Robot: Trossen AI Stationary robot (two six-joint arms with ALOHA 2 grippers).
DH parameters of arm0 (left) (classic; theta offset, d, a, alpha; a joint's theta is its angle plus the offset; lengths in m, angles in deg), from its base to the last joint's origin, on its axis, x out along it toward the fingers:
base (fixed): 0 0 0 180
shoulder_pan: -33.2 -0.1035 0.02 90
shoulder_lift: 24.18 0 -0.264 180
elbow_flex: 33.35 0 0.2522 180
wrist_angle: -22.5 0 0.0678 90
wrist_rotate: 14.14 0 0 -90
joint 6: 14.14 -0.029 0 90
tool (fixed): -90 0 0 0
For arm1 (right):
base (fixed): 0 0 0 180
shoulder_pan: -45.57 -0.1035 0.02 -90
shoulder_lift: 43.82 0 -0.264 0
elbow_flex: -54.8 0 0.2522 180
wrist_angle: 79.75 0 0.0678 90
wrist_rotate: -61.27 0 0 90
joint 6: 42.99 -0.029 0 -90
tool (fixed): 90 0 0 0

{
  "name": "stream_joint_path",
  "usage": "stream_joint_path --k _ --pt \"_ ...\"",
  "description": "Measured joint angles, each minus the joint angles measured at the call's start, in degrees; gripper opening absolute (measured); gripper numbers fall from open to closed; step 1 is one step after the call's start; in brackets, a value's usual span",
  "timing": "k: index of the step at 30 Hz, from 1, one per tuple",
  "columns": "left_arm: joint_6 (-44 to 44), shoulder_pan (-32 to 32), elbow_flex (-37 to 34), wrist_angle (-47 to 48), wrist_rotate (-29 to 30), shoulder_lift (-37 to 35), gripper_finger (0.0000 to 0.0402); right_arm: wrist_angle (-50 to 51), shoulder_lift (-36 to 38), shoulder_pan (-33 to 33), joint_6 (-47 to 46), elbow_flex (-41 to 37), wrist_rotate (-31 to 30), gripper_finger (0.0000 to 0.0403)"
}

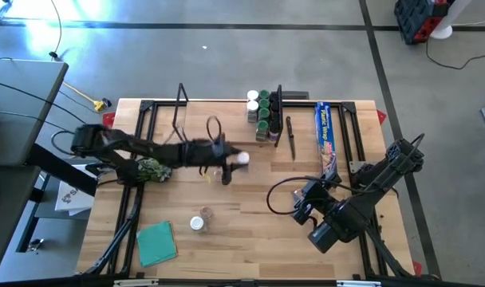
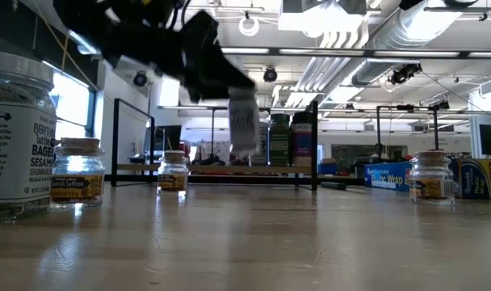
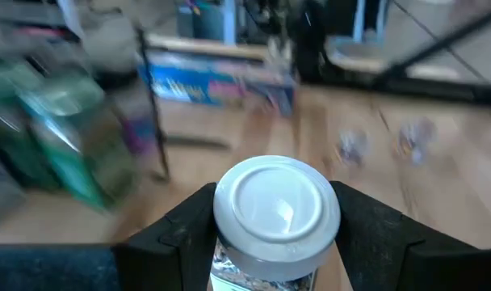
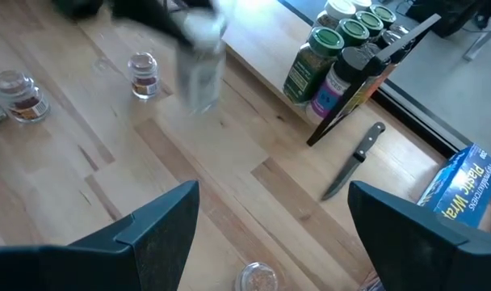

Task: Shelf spices
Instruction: Put the white seasoning bottle on the shelf aligned with the other white seasoning bottles

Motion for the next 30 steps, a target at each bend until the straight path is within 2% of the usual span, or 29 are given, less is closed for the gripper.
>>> stream_joint_path --k 3,6,16,21,25,30 --pt "-2.01 -3.57 4.58 7.67 0.23 -3.00 0.0198 0.18 0.00 0.00 0.04 0.00 -0.02 0.0312" --pt "-4.52 -7.72 8.73 12.65 0.58 -2.98 0.0198 0.50 0.00 0.01 0.04 0.00 -0.75 0.0312" --pt "-7.99 -17.87 15.58 12.60 -2.16 6.20 0.0199 0.48 0.00 0.20 0.04 0.00 -1.31 0.0312" --pt "-8.59 -19.92 17.57 12.45 -2.63 9.85 0.0208 0.52 0.00 0.20 0.04 0.00 -0.76 0.0312" --pt "-8.16 -21.40 19.03 12.48 -6.78 12.38 0.0210 0.54 0.00 0.26 0.52 0.00 -0.42 0.0312" --pt "-8.00 -22.25 19.38 11.43 -6.57 14.96 0.0211 0.55 0.02 0.48 0.44 0.00 0.09 0.0312"
